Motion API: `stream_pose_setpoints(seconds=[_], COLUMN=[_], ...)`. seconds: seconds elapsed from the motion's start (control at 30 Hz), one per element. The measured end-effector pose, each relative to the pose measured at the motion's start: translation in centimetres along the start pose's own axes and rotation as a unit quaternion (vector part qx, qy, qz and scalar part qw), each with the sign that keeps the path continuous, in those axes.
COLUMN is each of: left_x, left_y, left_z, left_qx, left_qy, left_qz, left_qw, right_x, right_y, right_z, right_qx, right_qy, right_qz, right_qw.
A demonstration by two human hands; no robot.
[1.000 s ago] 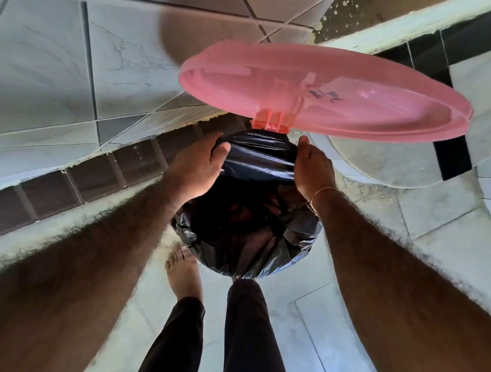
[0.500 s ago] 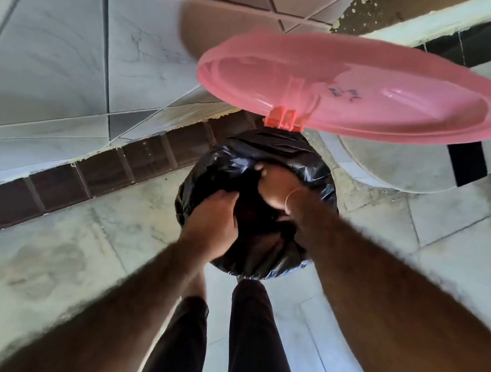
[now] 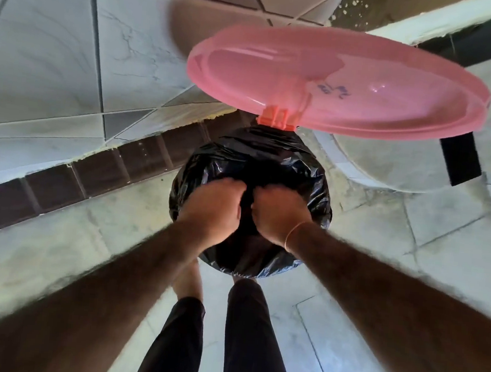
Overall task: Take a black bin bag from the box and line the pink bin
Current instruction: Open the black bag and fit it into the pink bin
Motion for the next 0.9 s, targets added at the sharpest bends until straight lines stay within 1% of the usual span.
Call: stream_pose_setpoints(seconds=[0.03,0.07,0.1,0.17,0.2,0.27,0.3,0.37,0.43,0.47,0.5,0.53,0.57,0.6,0.63,0.67,0.7,0.77,0.8,0.87,0.9], left_x=[0.7,1.6,2.6,3.5,3.8,4.0,4.0,3.5,3.2,3.1,3.1,3.5,3.9,4.6,5.2,5.6,5.7,5.4,5.2,4.4,4.1], left_y=[-0.4,-0.3,0.3,1.7,2.4,3.1,3.3,3.0,2.1,1.6,1.0,0.7,0.6,0.6,0.8,1.0,1.0,1.2,1.2,1.3,1.6], left_z=[-0.2,-0.3,-0.3,-0.4,-0.5,-0.7,-0.7,-0.7,-1.2,-1.6,-2.1,-2.7,-3.4,-4.1,-4.7,-5.0,-5.2,-4.7,-4.3,-3.0,-2.2], left_qx=[0.055,0.075,0.073,0.027,0.013,0.014,0.020,0.046,0.101,0.126,0.148,0.158,0.149,0.117,0.092,0.088,0.092,0.100,0.098,0.068,0.032], left_qy=[0.021,0.061,0.100,0.177,0.205,0.226,0.216,0.162,0.099,0.072,0.062,0.086,0.130,0.190,0.232,0.246,0.239,0.184,0.155,0.111,0.096], left_qz=[0.095,0.173,0.225,0.288,0.310,0.333,0.338,0.332,0.324,0.310,0.287,0.257,0.222,0.188,0.167,0.165,0.169,0.159,0.140,0.086,0.053], left_qw=[0.994,0.980,0.966,0.941,0.928,0.915,0.916,0.928,0.935,0.940,0.944,0.949,0.955,0.957,0.954,0.951,0.952,0.965,0.973,0.988,0.993], right_x=[1.2,2.7,4.3,7.0,7.9,8.9,8.9,7.7,5.9,5.4,5.0,4.9,4.8,4.7,4.5,4.2,3.6,2.6,2.9,3.6,4.0], right_y=[0.6,0.5,-0.2,-2.5,-3.4,-4.4,-4.6,-4.4,-3.4,-2.7,-1.9,-1.5,-1.3,-1.5,-1.8,-2.2,-2.3,-2.1,-2.0,-1.4,-1.2], right_z=[-0.9,-1.4,-1.6,-1.3,-1.1,-1.0,-1.0,-1.0,-1.1,-1.1,-1.3,-1.5,-1.7,-2.0,-2.2,-2.2,-2.0,-0.6,0.5,2.6,3.5], right_qx=[-0.056,-0.076,-0.064,-0.008,0.005,-0.011,-0.024,-0.030,-0.044,-0.062,-0.082,-0.097,-0.098,-0.084,-0.066,-0.052,-0.038,-0.011,0.007,0.051,0.083], right_qy=[0.010,0.050,0.092,0.150,0.164,0.169,0.167,0.146,0.080,0.046,0.028,0.038,0.082,0.146,0.218,0.258,0.257,0.171,0.133,0.120,0.126], right_qz=[-0.086,-0.142,-0.166,-0.175,-0.181,-0.217,-0.223,-0.189,-0.143,-0.143,-0.151,-0.161,-0.177,-0.190,-0.190,-0.171,-0.144,-0.068,-0.010,0.103,0.179], right_qw=[0.995,0.986,0.980,0.973,0.970,0.961,0.960,0.971,0.985,0.987,0.985,0.981,0.976,0.967,0.955,0.950,0.955,0.983,0.991,0.986,0.972])
Point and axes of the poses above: each hand's wrist, its own z-axis towards the middle knuckle, its own x-axis out of the palm, y = z × x, the point moved 2 cm from there along z, towards the middle knuckle, and after that the axes turned 6 degrees about -z, right-handed, at the moved point
